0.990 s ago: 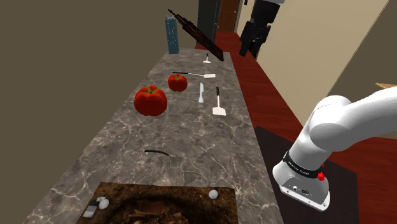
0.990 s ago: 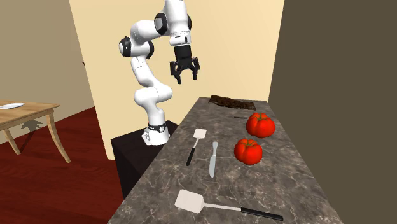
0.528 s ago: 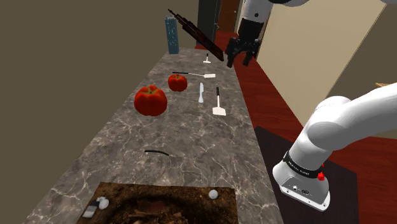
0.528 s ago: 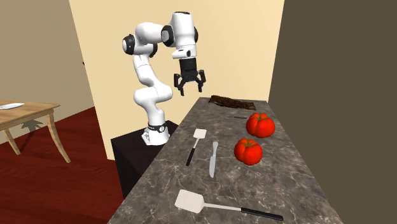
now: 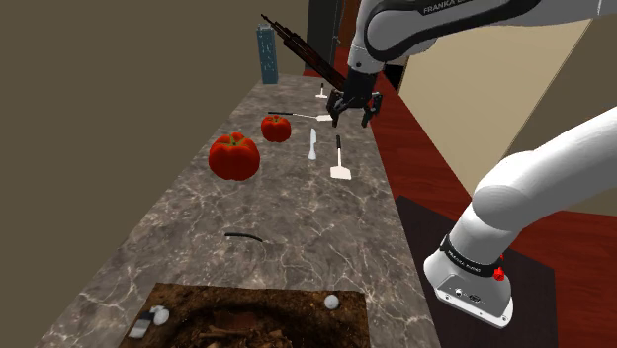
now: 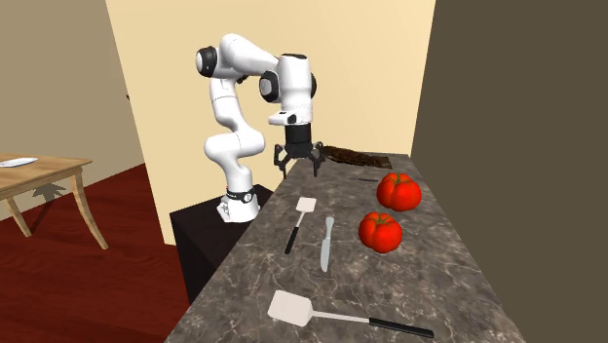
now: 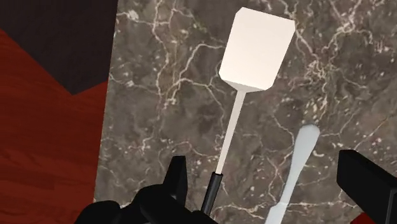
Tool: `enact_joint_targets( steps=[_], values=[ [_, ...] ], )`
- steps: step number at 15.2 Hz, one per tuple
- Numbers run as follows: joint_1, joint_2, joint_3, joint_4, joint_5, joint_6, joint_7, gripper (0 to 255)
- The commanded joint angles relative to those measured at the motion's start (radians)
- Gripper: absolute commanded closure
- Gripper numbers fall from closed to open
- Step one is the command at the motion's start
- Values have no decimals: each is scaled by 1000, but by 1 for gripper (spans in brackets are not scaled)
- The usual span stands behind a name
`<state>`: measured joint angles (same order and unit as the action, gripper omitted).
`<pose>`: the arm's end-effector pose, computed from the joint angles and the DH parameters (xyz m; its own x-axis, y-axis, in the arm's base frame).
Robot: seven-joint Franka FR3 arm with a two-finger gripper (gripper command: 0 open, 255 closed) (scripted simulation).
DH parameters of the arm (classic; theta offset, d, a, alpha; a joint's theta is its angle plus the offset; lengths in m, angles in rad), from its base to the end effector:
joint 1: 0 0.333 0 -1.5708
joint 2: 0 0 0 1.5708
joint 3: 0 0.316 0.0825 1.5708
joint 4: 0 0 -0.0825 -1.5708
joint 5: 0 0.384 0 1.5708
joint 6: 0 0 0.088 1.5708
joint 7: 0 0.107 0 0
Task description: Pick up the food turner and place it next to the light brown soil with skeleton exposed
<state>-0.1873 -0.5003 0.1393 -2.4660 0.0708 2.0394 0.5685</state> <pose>0.4033 -0.0127 0.4759 0.7874 -0.6135 0.0602 -0.6125 -0.7896 -0.0368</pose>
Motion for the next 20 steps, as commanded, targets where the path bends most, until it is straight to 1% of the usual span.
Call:
enact_joint_targets(
  steps=[1,6,14,20],
  values=[
    [-30,56,21,-12,-12,65,89,0],
    [-104,210,61,-16,-63,200,302,0],
    [-110,278,66,-62,-79,314,315,0],
    [-110,278,66,-62,-79,314,315,0]
  ],
)
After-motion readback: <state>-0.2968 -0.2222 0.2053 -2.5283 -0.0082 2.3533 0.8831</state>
